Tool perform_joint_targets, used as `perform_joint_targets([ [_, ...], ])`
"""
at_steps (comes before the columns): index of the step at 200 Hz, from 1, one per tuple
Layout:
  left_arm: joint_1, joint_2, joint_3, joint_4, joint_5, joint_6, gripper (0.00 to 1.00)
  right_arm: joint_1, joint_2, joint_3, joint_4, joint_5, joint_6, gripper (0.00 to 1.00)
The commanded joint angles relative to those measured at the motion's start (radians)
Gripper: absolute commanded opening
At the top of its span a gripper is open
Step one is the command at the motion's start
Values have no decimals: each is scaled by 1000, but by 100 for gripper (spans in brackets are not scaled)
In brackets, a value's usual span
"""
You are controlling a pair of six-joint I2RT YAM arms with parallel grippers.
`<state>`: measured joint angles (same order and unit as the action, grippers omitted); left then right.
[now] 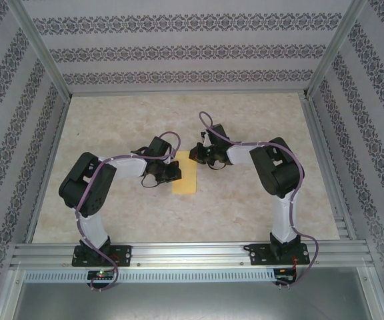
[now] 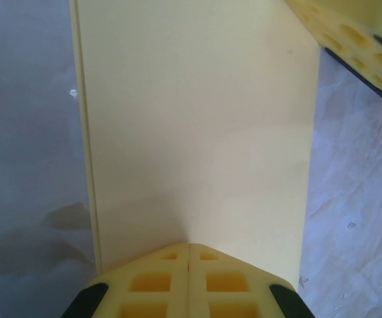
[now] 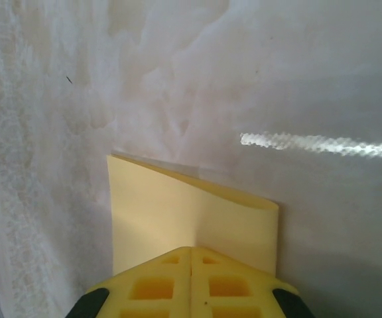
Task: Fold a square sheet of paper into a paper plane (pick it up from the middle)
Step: First fold in half a square sheet of paper at the center of the table.
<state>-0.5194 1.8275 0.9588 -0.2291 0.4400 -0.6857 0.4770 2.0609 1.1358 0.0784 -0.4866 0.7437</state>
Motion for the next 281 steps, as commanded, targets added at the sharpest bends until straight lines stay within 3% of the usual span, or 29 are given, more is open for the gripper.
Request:
perform_joint_targets([
  [1,-9,55,-39,-124,-81,14,0,-33,35,-21,40,91,20,1],
  [40,-8,50,-40,-128,-85,19,0,-70,37,-33,97,122,48,1],
  [99,-9,44,-35,-100,-62,31,0,-84,12,39,3,169,4,1],
  [177,-8,-14,170,-45,91,62,11,-6,-299,-221,-29,74,26,4],
  [222,-9,144,329,-53,169,75,10,32,-323,-292,-29,160,110,2],
  [281,-6,304,495,-209,64,151,6,37,-340,-287,-80,216,106,3],
])
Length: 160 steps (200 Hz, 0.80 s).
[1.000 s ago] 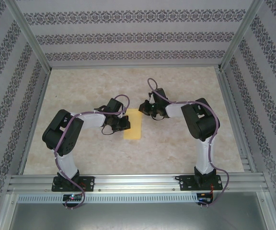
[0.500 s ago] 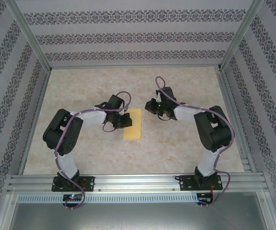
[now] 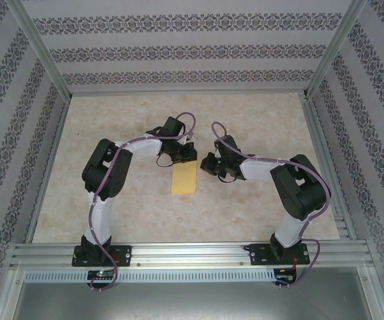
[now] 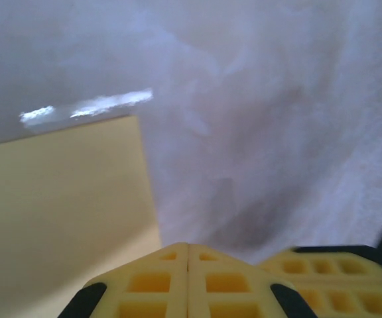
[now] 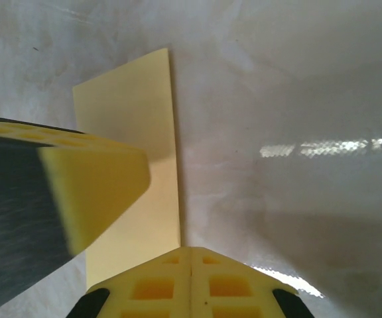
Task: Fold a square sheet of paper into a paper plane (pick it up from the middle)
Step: First fold in half a square sheet of paper at the center of the table.
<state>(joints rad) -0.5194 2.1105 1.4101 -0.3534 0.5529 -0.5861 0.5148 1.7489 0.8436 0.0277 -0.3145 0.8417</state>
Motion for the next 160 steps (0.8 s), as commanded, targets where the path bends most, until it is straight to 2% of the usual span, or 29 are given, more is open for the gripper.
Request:
perform_joint_targets([
  [1,-6,21,43,-85,-51,51,6,-1,-28,6,-31,43,8,3],
  [48,5,19,-18,-96,-153,32,6,17,-39,26,-64,27,-40,3],
  [84,11,-56,-128,-61,-189,-27,5,37,-14,42,-37,-36,-47,4],
  [109,12,-113,-157,-14,-128,-35,6,45,7,46,17,-79,-43,4],
  [139,16,-110,-80,8,-28,-15,7,59,29,61,44,-91,-36,3],
  [160,32,-86,-30,-24,-13,22,7,75,40,50,85,-78,-7,2],
])
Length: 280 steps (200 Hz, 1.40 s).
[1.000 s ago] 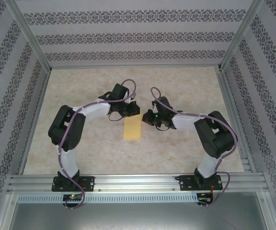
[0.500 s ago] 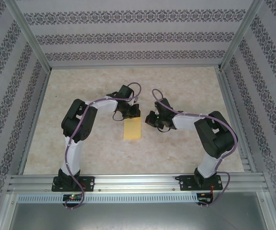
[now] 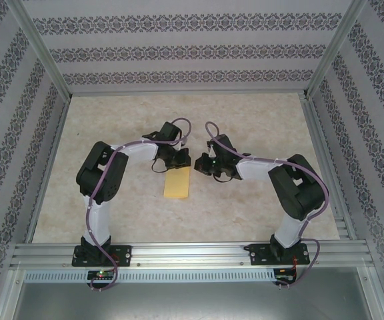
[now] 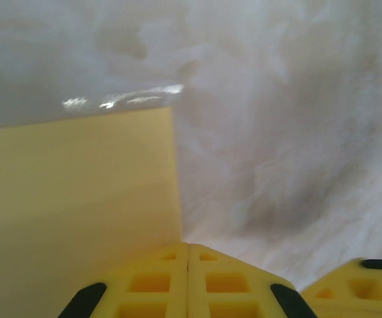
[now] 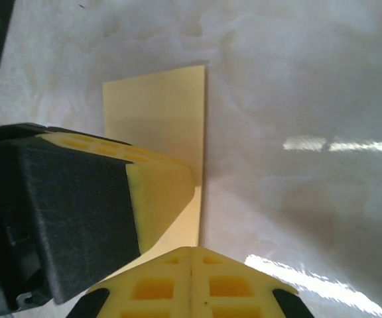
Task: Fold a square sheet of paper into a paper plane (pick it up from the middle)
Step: First fold in half a square sheet of paper at the center of the table.
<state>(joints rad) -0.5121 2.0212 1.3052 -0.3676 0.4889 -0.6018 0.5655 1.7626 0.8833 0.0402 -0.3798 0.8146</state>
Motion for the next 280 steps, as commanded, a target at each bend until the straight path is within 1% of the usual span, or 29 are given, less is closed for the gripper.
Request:
perform_joint_targets([
  [1,26,5,77,-11,50,39,7,25,27,9,76,-11,23,1],
  [29,51,57,93,-25,89,66,5,48,57,3,134,-10,64,0],
  [48,56,93,92,-19,119,74,5,59,72,6,142,-4,72,0],
  [78,58,117,88,-12,130,83,4,66,94,10,139,7,77,0],
  [132,61,115,76,-15,109,100,4,72,150,28,139,-13,79,0],
  [156,62,105,83,-18,114,108,4,76,151,29,103,-3,67,0],
  [201,61,27,32,70,206,90,9,76,150,31,77,-2,40,0],
  [239,61,43,-12,61,192,88,8,78,158,35,73,-1,36,0],
  [280,60,82,-34,-4,87,89,4,91,146,40,53,-11,7,0],
])
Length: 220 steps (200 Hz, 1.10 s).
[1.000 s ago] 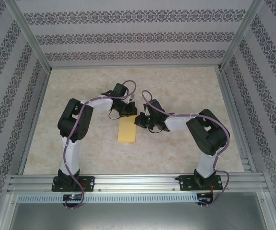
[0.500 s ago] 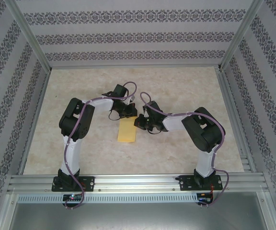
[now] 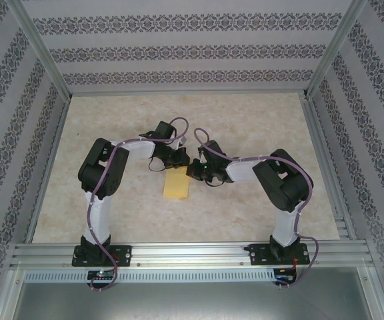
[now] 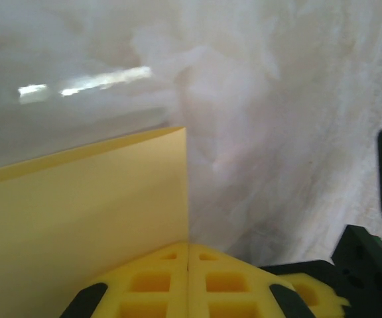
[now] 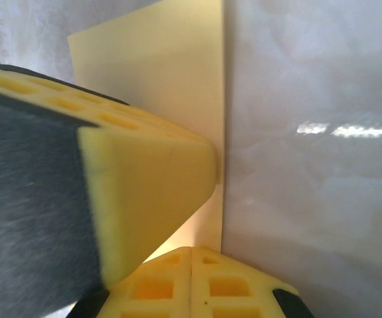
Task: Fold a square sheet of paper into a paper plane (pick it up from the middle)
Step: First fold in half a square sheet of paper at the center of the table.
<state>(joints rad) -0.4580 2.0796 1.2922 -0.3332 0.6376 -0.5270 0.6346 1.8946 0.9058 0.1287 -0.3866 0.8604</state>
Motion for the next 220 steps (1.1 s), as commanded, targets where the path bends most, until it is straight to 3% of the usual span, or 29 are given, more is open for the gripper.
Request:
perform_joint_targets([
  [1,6,24,-21,-40,-65,15,4,24,13,18,-37,-5,-39,0],
  [50,6,48,-51,-69,-166,-14,3,57,-1,54,-116,3,-75,0],
  [102,11,50,-62,-63,-189,-19,3,108,-33,12,-144,4,-65,0],
  [220,26,41,-71,-44,-185,-21,3,220,-110,-235,42,3,81,0],
])
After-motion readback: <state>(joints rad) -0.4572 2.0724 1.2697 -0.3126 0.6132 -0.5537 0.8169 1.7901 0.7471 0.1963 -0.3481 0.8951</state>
